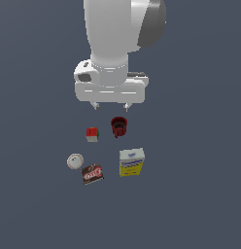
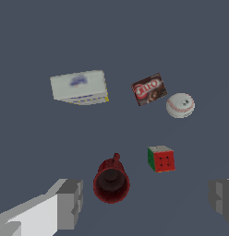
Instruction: Pick up a designated object from a clutter of objects.
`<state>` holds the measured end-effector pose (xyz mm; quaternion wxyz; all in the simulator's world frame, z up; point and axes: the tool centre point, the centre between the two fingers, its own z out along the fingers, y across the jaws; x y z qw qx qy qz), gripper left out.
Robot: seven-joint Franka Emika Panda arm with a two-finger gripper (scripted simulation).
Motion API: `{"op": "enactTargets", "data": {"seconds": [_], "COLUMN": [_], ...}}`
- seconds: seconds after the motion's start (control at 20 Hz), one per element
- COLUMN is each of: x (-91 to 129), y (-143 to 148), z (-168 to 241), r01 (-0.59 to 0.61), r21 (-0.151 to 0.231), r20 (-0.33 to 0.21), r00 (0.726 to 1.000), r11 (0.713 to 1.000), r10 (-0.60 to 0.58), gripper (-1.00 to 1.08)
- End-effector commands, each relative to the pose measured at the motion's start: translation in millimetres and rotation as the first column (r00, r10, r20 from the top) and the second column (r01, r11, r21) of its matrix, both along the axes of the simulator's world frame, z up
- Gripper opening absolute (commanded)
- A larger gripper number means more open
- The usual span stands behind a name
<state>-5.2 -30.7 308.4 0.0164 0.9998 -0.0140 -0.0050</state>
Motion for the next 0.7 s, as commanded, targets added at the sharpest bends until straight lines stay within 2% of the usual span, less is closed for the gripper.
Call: {"op": "enactTargets", "data": {"seconds": [0.0, 0.65], "x": [0.0, -4.3], "y": [0.0, -9.5], "z": [0.0, 13.5], "r01": [0.000, 0.054], "r21": [0.000, 0.008], "r20": [0.000, 0.010], "r00": [1.000, 0.999], "r11": [1.000, 0.999], "r10": [0.000, -0.054], "gripper": [1.00, 1.00]}}
